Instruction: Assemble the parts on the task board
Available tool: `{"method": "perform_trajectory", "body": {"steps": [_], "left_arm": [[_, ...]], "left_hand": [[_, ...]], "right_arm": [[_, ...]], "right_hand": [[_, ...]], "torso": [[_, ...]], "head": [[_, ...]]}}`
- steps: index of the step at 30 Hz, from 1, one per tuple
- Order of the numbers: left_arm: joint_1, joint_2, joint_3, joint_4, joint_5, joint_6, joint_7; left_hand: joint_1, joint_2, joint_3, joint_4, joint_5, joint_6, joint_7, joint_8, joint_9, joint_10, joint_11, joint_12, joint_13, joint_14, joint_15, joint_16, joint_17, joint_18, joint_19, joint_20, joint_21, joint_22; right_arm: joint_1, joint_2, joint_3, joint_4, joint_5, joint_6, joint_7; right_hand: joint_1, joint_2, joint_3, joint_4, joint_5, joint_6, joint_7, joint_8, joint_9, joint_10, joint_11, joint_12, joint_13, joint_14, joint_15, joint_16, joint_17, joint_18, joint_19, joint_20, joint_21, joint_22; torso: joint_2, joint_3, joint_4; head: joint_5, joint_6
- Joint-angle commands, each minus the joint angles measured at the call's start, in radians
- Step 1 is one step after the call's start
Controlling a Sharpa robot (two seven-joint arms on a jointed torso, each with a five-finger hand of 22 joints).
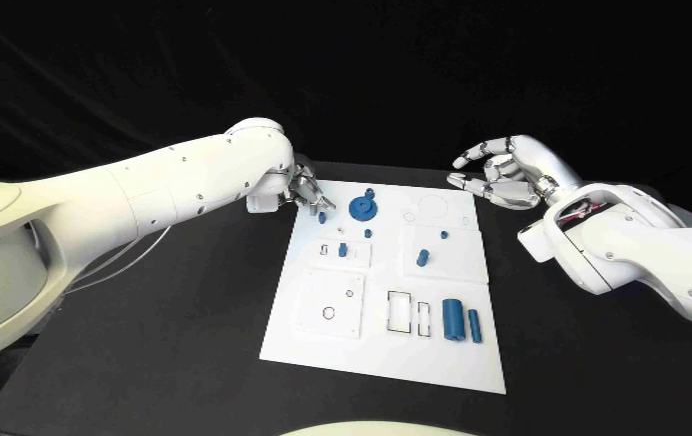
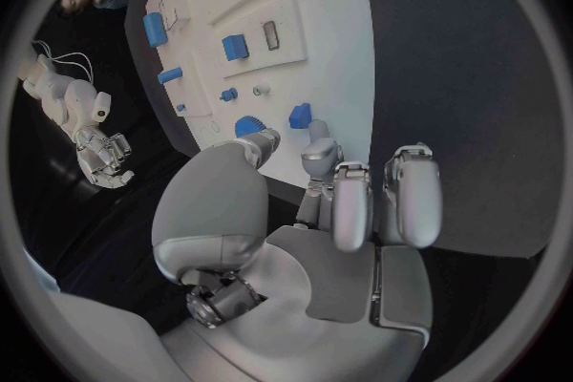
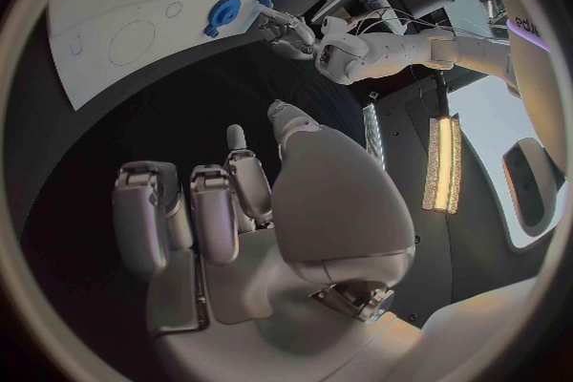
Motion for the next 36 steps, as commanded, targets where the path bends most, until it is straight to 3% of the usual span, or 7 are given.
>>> {"method": "perform_trajectory", "body": {"steps": [1,17,26,31,33,36], "left_arm": [[-0.001,0.004,0.0,-0.003,0.009,0.026,0.016],[-0.011,0.014,-0.003,-0.015,0.015,0.038,0.024],[-0.012,0.014,-0.004,-0.014,0.022,0.033,0.026],[-0.012,0.013,-0.004,-0.011,0.05,0.024,0.029],[-0.012,0.012,-0.004,-0.01,0.074,0.014,0.031],[-0.012,0.01,-0.004,-0.008,0.108,-0.008,0.034]], "left_hand": [[0.015,0.0,-0.006,-0.001,0.006,-0.004,0.002,-0.006,-0.002,-0.006,-0.001,-0.005,-0.001,0.086,0.008,-0.003,0.206,0.002,-0.006,-0.001,-0.004,0.029],[0.06,0.013,-0.004,-0.004,0.008,0.004,0.005,-0.02,-0.009,-0.011,0.002,-0.005,-0.005,0.086,0.011,-0.003,0.206,0.003,-0.008,0.003,-0.006,0.028],[0.131,0.043,0.027,-0.012,0.009,0.012,0.003,-0.031,-0.014,-0.013,0.0,-0.002,-0.006,0.086,0.01,-0.002,0.207,0.003,-0.008,0.006,-0.007,0.029],[0.187,0.057,0.067,-0.033,0.009,0.015,-0.002,-0.033,-0.014,-0.013,-0.005,0.0,-0.006,0.085,0.006,-0.003,0.206,0.003,-0.009,0.005,-0.007,0.029],[0.233,0.071,0.107,-0.062,0.01,0.017,-0.007,-0.03,-0.011,-0.014,-0.01,-0.001,-0.006,0.086,0.001,-0.002,0.208,0.004,-0.01,0.005,-0.008,0.028],[0.263,0.072,0.173,-0.092,0.008,0.015,-0.009,-0.016,0.002,-0.014,-0.012,-0.003,-0.01,0.085,-0.001,-0.003,0.206,0.004,-0.012,0.003,-0.009,0.027]], "right_arm": [[-0.001,0.001,0.0,0.001,-0.004,0.006,0.007],[-0.001,0.001,0.0,0.001,-0.004,0.007,0.007],[-0.001,0.002,0.0,0.001,-0.004,0.007,0.007],[-0.001,0.002,0.0,0.0,-0.004,0.006,0.008],[-0.001,0.002,0.0,-0.001,-0.004,0.005,0.009],[-0.001,0.002,0.0,-0.002,-0.002,0.004,0.012]], "right_hand": [[-0.008,0.0,-0.002,0.0,0.006,-0.003,-0.002,0.006,0.001,0.0,-0.004,-0.003,0.012,0.081,-0.007,-0.004,0.159,0.006,0.033,-0.007,-0.005,0.193],[-0.009,0.001,-0.001,0.0,0.007,-0.003,-0.002,0.006,0.001,0.001,-0.004,-0.002,0.013,0.081,-0.007,-0.004,0.158,0.006,0.033,-0.007,-0.006,0.193],[-0.009,0.001,-0.001,0.0,0.007,-0.003,-0.002,0.006,0.001,0.001,-0.004,-0.002,0.013,0.081,-0.007,-0.004,0.158,0.006,0.033,-0.007,-0.006,0.193],[-0.009,0.002,0.0,-0.001,0.009,-0.003,-0.002,0.007,0.001,-0.001,-0.004,-0.003,0.011,0.08,-0.007,-0.005,0.157,0.006,0.032,-0.007,-0.007,0.192],[-0.009,0.002,0.0,-0.001,0.009,-0.003,-0.002,0.007,0.001,-0.006,-0.004,-0.009,0.005,0.079,-0.007,-0.007,0.151,0.008,0.028,-0.007,-0.012,0.188],[-0.009,0.003,0.002,-0.002,0.011,-0.006,-0.002,0.008,0.001,-0.045,-0.004,-0.047,-0.037,0.069,-0.008,-0.024,0.114,0.016,0.006,-0.008,-0.044,0.166]], "torso": [[0.0,0.0005,-0.0009],[0.0,0.0,0.0005],[0.0,0.0,-0.0006],[0.0,0.0004,-0.0007],[0.0,0.0004,-0.0007],[0.0,0.0003,-0.0016]], "head": [[0.0,0.0],[0.001,-0.006],[0.002,-0.007],[0.002,-0.007],[0.001,-0.007],[0.001,-0.008]]}}
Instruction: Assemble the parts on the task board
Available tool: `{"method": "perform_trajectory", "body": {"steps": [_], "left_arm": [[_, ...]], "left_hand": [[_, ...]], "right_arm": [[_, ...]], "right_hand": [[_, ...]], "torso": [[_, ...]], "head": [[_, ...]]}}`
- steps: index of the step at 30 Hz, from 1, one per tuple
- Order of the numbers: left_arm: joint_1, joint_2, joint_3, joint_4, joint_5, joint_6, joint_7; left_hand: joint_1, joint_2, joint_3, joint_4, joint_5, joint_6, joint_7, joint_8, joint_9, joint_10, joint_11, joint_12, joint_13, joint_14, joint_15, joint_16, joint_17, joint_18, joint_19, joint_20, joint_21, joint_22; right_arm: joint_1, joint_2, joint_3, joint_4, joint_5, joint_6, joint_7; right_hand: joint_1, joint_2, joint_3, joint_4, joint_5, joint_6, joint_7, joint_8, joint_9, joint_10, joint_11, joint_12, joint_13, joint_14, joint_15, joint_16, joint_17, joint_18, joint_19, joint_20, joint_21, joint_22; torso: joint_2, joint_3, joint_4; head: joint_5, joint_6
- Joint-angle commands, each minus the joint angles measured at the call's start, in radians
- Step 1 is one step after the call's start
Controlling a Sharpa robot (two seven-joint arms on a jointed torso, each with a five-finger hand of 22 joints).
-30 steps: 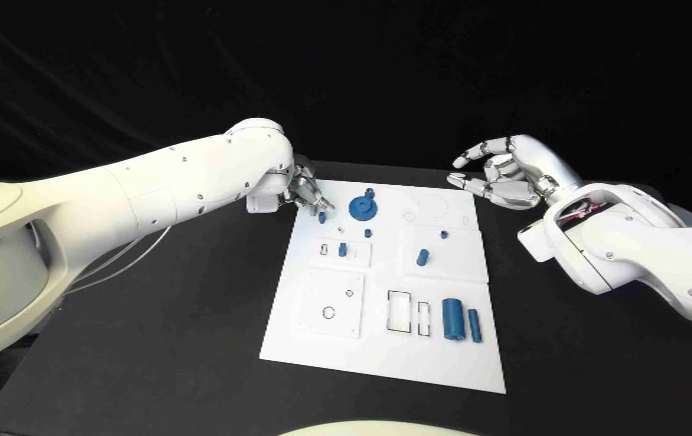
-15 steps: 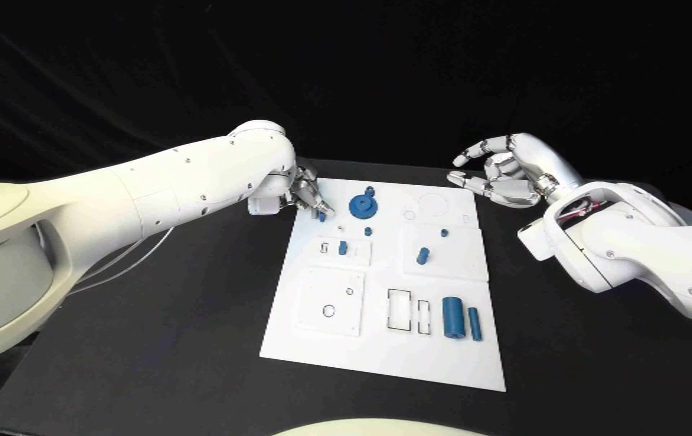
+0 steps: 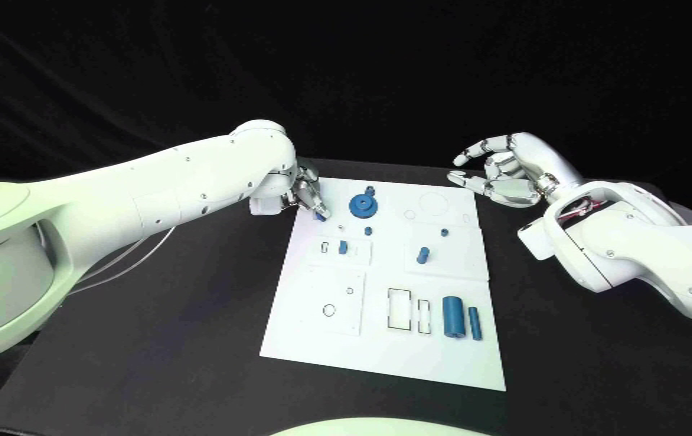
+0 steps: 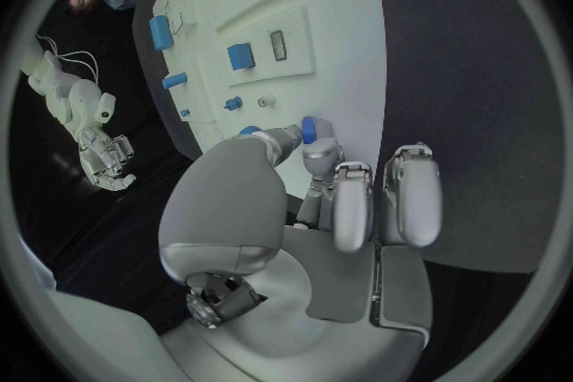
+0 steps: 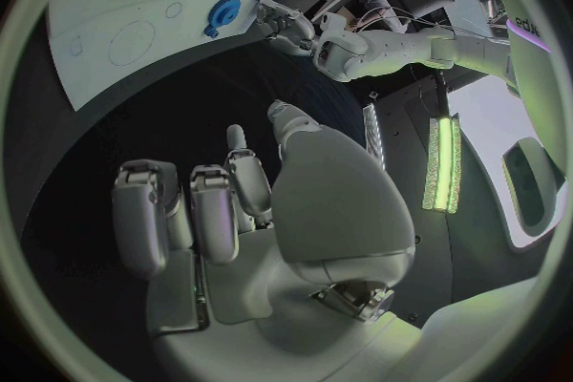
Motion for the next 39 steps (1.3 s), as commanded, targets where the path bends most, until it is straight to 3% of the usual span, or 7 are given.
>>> {"method": "perform_trajectory", "body": {"steps": [1,11,15,19,24,30,39], "left_arm": [[0.0,-0.002,0.0,0.005,0.083,-0.033,0.018],[-0.001,-0.021,0.001,0.023,0.189,-0.093,0.018],[-0.002,-0.04,0.001,0.052,0.215,-0.104,0.012],[-0.003,-0.068,0.001,0.1,0.228,-0.118,0.006],[-0.007,-0.106,0.0,0.169,0.21,-0.133,0.0],[-0.022,-0.148,-0.001,0.245,0.149,-0.164,-0.001],[-0.052,-0.202,-0.002,0.344,0.049,-0.21,-0.001]], "left_hand": [[0.026,0.009,0.037,-0.018,0.005,0.001,-0.004,0.016,0.014,0.0,-0.005,-0.003,-0.002,0.085,-0.008,-0.003,0.206,0.004,-0.008,-0.001,-0.006,0.027],[0.022,-0.003,0.15,-0.069,0.003,-0.018,-0.006,0.073,0.059,0.006,-0.007,-0.002,-0.005,0.084,-0.009,-0.005,0.201,0.004,-0.009,-0.004,-0.006,0.028],[0.016,-0.006,0.162,-0.074,0.002,-0.02,-0.006,0.08,0.064,0.01,-0.007,0.002,0.0,0.084,-0.009,-0.005,0.202,0.004,-0.009,-0.004,-0.006,0.029],[0.013,-0.007,0.165,-0.076,0.002,-0.02,-0.006,0.083,0.066,0.012,-0.007,0.005,0.003,0.084,-0.009,-0.005,0.202,0.004,-0.008,-0.004,-0.005,0.03],[0.008,-0.01,0.171,-0.078,0.0,-0.02,-0.007,0.088,0.069,0.018,-0.008,0.011,0.007,0.085,-0.01,-0.003,0.205,0.003,-0.005,-0.004,-0.004,0.033],[0.004,-0.013,0.176,-0.081,-0.002,-0.02,-0.008,0.091,0.071,0.02,-0.009,0.012,0.007,0.087,-0.01,0.0,0.211,0.003,-0.003,-0.005,-0.003,0.036],[-0.001,-0.016,0.181,-0.084,-0.003,-0.019,-0.01,0.097,0.074,0.023,-0.01,0.014,0.006,0.088,-0.012,0.002,0.213,0.002,0.0,-0.005,-0.001,0.039]], "right_arm": [[-0.001,0.001,0.0,-0.002,-0.002,0.003,0.011],[-0.001,0.002,0.0,-0.01,0.007,0.003,0.02],[-0.001,0.003,0.0,-0.015,0.021,0.003,0.028],[-0.001,0.004,0.0,-0.024,0.044,0.008,0.038],[-0.001,0.007,0.0,-0.04,0.079,0.026,0.055],[-0.002,0.012,-0.001,-0.056,0.118,0.055,0.079],[-0.003,0.018,-0.003,-0.069,0.157,0.079,0.1]], "right_hand": [[-0.009,0.003,0.004,-0.002,0.007,-0.008,-0.002,0.005,0.001,-0.023,-0.001,-0.023,-0.023,0.065,-0.008,-0.013,0.103,0.019,-0.001,-0.008,-0.023,0.157],[-0.011,0.001,0.012,-0.002,0.008,-0.015,-0.004,0.014,0.003,-0.091,-0.004,-0.106,-0.111,0.045,-0.011,-0.055,0.031,0.039,-0.05,-0.011,-0.102,0.104],[-0.013,-0.003,0.025,-0.001,0.009,-0.025,-0.006,0.026,0.005,-0.229,-0.007,-0.301,-0.316,-0.019,-0.016,-0.189,-0.165,0.085,-0.175,-0.016,-0.32,-0.043],[-0.009,-0.014,0.051,-0.002,0.008,-0.04,-0.002,0.036,0.007,-0.323,-0.003,-0.502,-0.515,-0.151,-0.013,-0.514,-0.525,0.158,-0.387,-0.012,-0.765,-0.348],[-0.008,-0.02,0.093,-0.002,0.008,-0.052,0.014,0.034,0.002,-0.351,0.016,-0.684,-0.671,-0.252,0.01,-0.787,-0.677,0.158,-0.432,0.006,-0.937,-0.475],[-0.007,-0.032,0.146,-0.005,0.007,-0.045,0.048,-0.008,-0.025,-0.315,0.059,-0.952,-0.929,-0.369,0.066,-1.09,-0.81,0.158,-0.507,0.065,-1.146,-0.648],[-0.003,-0.034,0.153,-0.012,0.008,-0.03,0.064,-0.07,-0.054,-0.268,0.08,-1.105,-1.117,-0.395,0.096,-1.266,-0.92,0.162,-0.484,0.096,-1.285,-0.817]], "torso": [[0.0,0.0002,-0.001],[0.001,0.0009,0.0006],[-0.001,0.0005,0.0013],[-0.003,0.0002,0.0031],[-0.003,0.0,0.0024],[-0.004,0.0005,0.0022],[-0.003,-0.0002,0.0032]], "head": [[-0.001,0.0],[-0.003,-0.002],[-0.003,-0.004],[-0.003,-0.003],[0.002,-0.004],[0.005,-0.005],[0.01,-0.008]]}}
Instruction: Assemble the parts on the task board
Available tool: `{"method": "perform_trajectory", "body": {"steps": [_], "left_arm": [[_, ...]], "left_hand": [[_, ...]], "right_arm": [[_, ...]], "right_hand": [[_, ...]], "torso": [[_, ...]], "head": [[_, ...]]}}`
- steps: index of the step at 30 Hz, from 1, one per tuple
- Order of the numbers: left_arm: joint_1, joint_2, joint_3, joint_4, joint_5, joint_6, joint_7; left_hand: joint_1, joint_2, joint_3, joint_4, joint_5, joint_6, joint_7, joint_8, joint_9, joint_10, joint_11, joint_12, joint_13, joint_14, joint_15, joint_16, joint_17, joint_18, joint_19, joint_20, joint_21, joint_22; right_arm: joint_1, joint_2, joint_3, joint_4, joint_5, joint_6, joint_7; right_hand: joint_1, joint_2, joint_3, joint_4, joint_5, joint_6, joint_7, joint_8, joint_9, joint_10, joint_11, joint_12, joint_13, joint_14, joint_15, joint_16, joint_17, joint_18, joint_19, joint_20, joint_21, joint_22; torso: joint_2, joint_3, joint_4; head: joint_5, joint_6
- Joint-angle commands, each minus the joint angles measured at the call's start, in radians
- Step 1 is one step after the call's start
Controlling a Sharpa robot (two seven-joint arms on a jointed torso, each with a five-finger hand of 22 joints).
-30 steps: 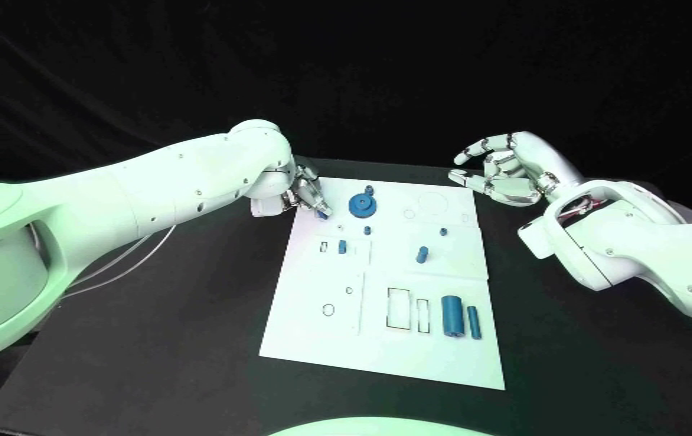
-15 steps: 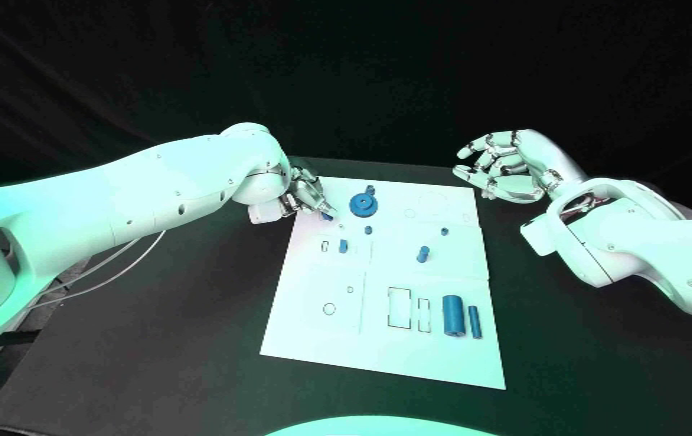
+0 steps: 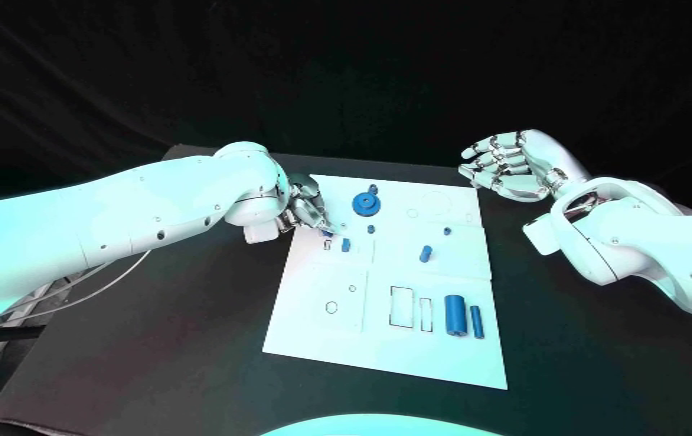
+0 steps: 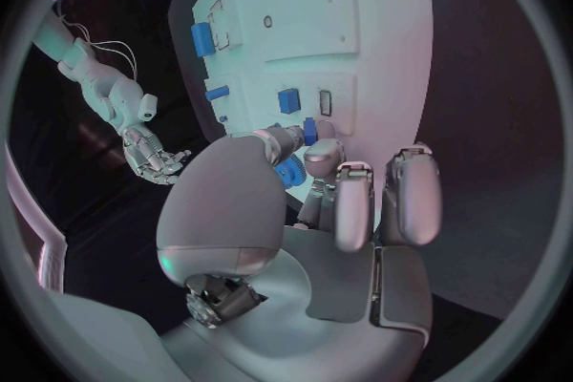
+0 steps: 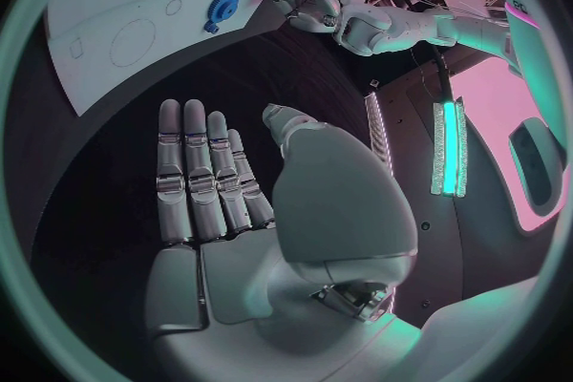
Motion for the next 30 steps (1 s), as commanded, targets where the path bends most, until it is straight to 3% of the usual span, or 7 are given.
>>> {"method": "perform_trajectory", "body": {"steps": [1,11,30], "left_arm": [[-0.009,-0.011,0.0,0.029,-0.077,-0.045,-0.001],[-0.029,-0.034,0.0,0.077,-0.136,-0.06,-0.008],[-0.037,-0.03,0.0,0.089,-0.186,-0.017,-0.025]], "left_hand": [[-0.011,-0.002,0.11,-0.105,-0.005,0.001,-0.012,0.006,0.058,0.004,0.0,0.002,-0.001,0.088,-0.004,0.002,0.213,0.002,0.004,-0.002,-0.001,0.039],[-0.017,-0.005,0.113,-0.105,-0.009,0.003,-0.013,0.01,0.059,0.007,-0.001,0.004,0.001,0.089,-0.005,0.003,0.215,0.001,0.006,-0.002,0.0,0.042],[-0.027,-0.013,0.116,-0.105,-0.021,0.007,-0.017,0.018,0.062,0.011,-0.004,0.007,0.001,0.09,-0.007,0.004,0.217,0.001,0.007,-0.003,0.001,0.043]], "right_arm": [[-0.001,0.003,-0.001,-0.003,0.04,0.038,0.034],[-0.004,0.005,-0.001,-0.003,0.052,0.039,0.038],[-0.005,0.005,-0.002,0.0,0.054,0.038,0.037]], "right_hand": [[0.001,-0.006,0.001,-0.004,0.004,0.009,0.02,-0.01,-0.004,0.012,0.0,-0.018,-0.028,0.007,0.004,-0.021,-0.016,0.006,0.014,0.001,-0.019,-0.028],[0.0,-0.006,-0.005,-0.005,0.005,0.011,0.025,-0.024,-0.009,0.019,0.004,-0.037,-0.062,0.014,0.007,-0.047,-0.035,0.005,0.028,0.003,-0.041,-0.065],[-0.003,-0.006,-0.01,-0.004,0.006,0.015,0.028,-0.028,-0.011,0.022,0.007,-0.042,-0.074,0.018,0.009,-0.056,-0.041,0.005,0.033,0.004,-0.049,-0.079]], "torso": [[0.001,-0.0003,-0.0004],[0.003,-0.0002,-0.0024],[0.002,0.0002,-0.0019]], "head": [[0.004,0.0],[0.009,-0.004],[0.008,-0.012]]}}
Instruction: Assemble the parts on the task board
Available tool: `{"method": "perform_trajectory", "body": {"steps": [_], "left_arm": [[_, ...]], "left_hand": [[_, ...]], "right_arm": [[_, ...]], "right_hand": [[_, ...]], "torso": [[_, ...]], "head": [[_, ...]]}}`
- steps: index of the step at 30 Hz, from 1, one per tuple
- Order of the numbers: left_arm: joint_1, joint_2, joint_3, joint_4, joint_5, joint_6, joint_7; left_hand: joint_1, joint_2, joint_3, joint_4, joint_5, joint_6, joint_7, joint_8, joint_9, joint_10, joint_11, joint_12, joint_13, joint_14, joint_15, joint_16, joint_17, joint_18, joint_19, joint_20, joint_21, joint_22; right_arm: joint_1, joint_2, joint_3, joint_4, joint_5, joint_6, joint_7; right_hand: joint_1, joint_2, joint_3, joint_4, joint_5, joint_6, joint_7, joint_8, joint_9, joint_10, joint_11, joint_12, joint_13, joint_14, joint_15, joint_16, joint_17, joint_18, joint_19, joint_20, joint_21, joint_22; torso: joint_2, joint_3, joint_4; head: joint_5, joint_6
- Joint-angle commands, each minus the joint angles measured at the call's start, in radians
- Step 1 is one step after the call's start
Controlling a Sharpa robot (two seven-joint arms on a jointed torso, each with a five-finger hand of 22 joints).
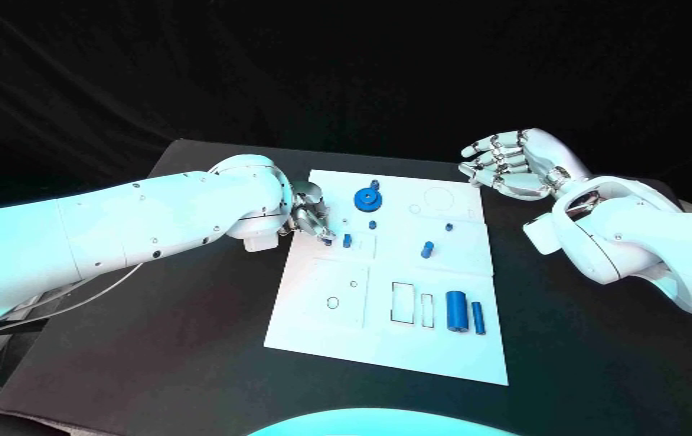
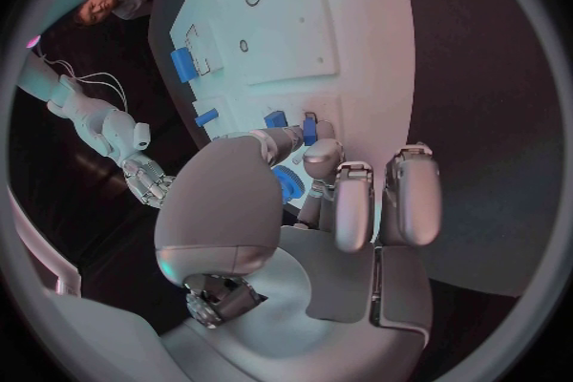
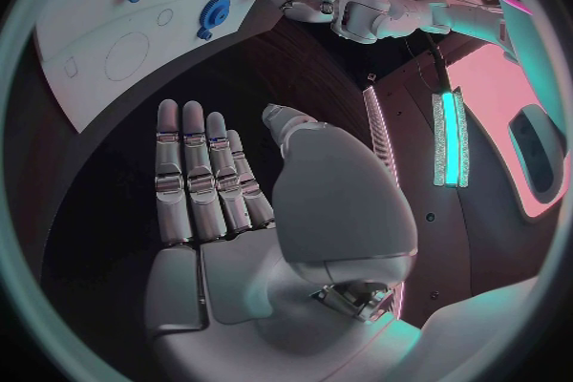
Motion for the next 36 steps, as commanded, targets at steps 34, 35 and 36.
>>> {"method": "perform_trajectory", "body": {"steps": [34,35,36], "left_arm": [[-0.002,0.008,0.0,0.01,-0.062,0.059,-0.011],[-0.002,0.008,0.0,0.01,-0.062,0.059,-0.011],[-0.002,0.008,0.0,0.01,-0.062,0.059,-0.011]], "left_hand": [[-0.002,-0.001,0.086,-0.081,-0.015,0.013,-0.017,0.011,0.063,0.012,-0.003,0.007,0.003,0.092,-0.01,0.008,0.224,0.001,0.004,0.0,0.001,0.044],[-0.002,-0.001,0.086,-0.081,-0.015,0.013,-0.017,0.011,0.063,0.012,-0.003,0.007,0.003,0.092,-0.01,0.008,0.224,0.001,0.004,0.0,0.001,0.044],[-0.002,-0.001,0.086,-0.081,-0.015,0.013,-0.017,0.011,0.063,0.012,-0.003,0.007,0.003,0.092,-0.01,0.008,0.224,0.001,0.004,0.0,0.001,0.044]], "right_arm": [[-0.004,-0.001,0.0,0.004,0.001,0.014,0.016],[-0.004,-0.001,0.0,0.004,0.001,0.014,0.016],[-0.004,-0.002,0.0,0.004,0.001,0.014,0.016]], "right_hand": [[-0.008,-0.006,-0.011,0.002,0.007,0.014,0.027,-0.005,-0.001,0.01,0.0,-0.009,-0.009,0.011,-0.001,-0.008,-0.005,0.005,0.009,0.002,-0.008,-0.01],[-0.008,-0.005,-0.011,0.002,0.008,0.015,0.027,-0.005,-0.001,0.011,0.0,-0.009,-0.009,0.011,-0.001,-0.009,-0.005,0.005,0.009,0.002,-0.009,-0.011],[-0.008,-0.005,-0.011,0.002,0.008,0.015,0.027,-0.005,-0.001,0.011,0.0,-0.009,-0.009,0.011,-0.001,-0.009,-0.005,0.005,0.009,0.002,-0.009,-0.011]], "torso": [[-0.001,-0.0003,0.0004],[-0.001,-0.0001,0.0004],[-0.001,0.0001,0.0003]], "head": [[-0.001,-0.004],[-0.001,-0.004],[-0.001,-0.004]]}}
